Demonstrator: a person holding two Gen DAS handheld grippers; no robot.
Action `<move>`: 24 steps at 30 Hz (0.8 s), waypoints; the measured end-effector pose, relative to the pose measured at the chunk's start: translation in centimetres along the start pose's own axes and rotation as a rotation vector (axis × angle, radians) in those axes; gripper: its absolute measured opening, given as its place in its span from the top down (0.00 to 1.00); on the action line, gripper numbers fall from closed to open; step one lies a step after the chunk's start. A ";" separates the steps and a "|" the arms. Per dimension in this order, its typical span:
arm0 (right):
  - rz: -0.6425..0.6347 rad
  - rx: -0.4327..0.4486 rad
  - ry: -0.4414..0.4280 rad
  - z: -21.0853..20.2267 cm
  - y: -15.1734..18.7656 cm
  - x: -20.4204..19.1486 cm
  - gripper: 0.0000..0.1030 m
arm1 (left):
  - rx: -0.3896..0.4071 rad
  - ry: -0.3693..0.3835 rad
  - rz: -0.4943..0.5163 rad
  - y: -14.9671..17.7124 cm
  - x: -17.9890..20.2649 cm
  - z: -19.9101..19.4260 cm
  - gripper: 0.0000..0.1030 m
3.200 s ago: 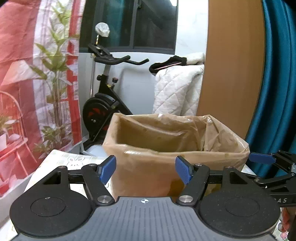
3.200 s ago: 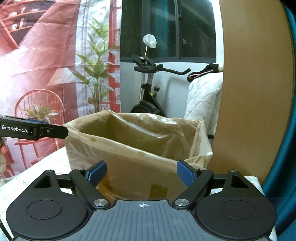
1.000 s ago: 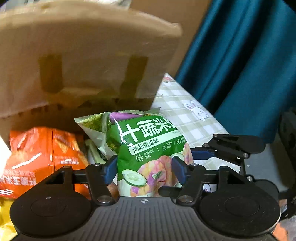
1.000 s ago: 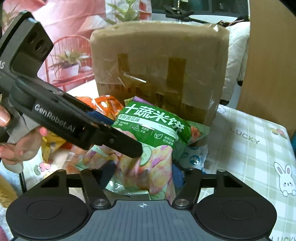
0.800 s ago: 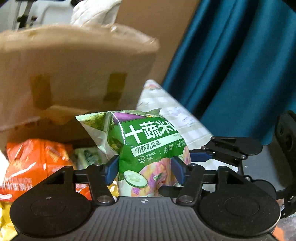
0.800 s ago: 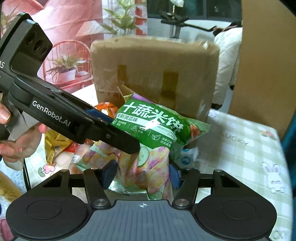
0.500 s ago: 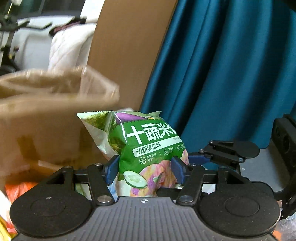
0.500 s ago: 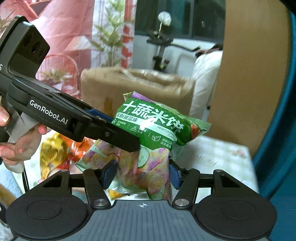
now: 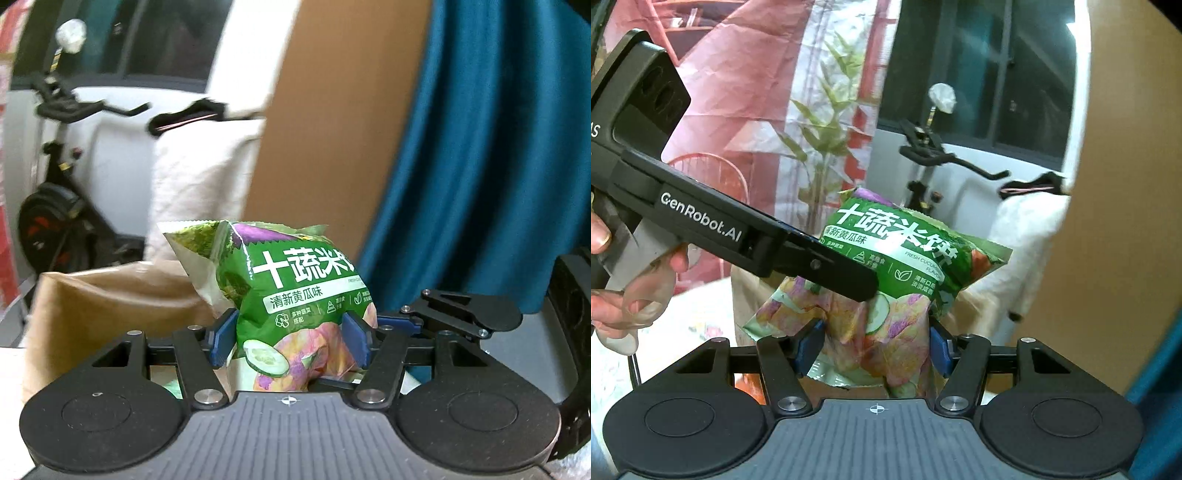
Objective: Organize snacks
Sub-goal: 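Carry the green cracker bag over the box and open both grippers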
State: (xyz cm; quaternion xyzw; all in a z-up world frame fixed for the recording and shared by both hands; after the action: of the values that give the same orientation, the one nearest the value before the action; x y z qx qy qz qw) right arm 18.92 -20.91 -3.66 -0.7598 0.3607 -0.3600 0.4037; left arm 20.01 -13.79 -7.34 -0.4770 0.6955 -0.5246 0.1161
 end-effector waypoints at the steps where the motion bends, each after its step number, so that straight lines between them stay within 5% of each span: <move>1: 0.005 -0.004 -0.014 1.1 -0.6 -0.4 0.46 | -0.003 -0.019 -0.014 -0.7 -0.9 0.3 0.38; 7: 0.060 -0.062 -0.089 8.3 -2.2 -1.9 0.46 | -0.022 -0.123 -0.090 -2.9 -6.4 1.8 0.38; 15: 0.165 -0.142 -0.105 13.5 -0.4 -2.0 0.42 | -0.077 -0.238 -0.147 -1.6 -9.9 2.5 0.36; 24: 0.154 -0.050 -0.043 9.5 0.5 -1.8 0.05 | 0.035 -0.305 -0.133 -2.0 -11.4 -1.8 0.26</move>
State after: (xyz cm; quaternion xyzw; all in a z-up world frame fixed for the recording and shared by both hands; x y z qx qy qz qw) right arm 25.88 -16.20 -8.52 -0.7473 0.4182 -0.3022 0.4187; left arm 25.81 -3.66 -8.76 -0.5939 0.6275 -0.4647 0.1940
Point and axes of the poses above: each gripper's, at about its wrist camera, not at the fingertips, and z roughly the way its jaws point, x to its right, y to its underside, the point moved 10 cm from there along z, roughly the way its jaws point, and after that the axes turned 8 degrees about -z, right-handed, at the moved point
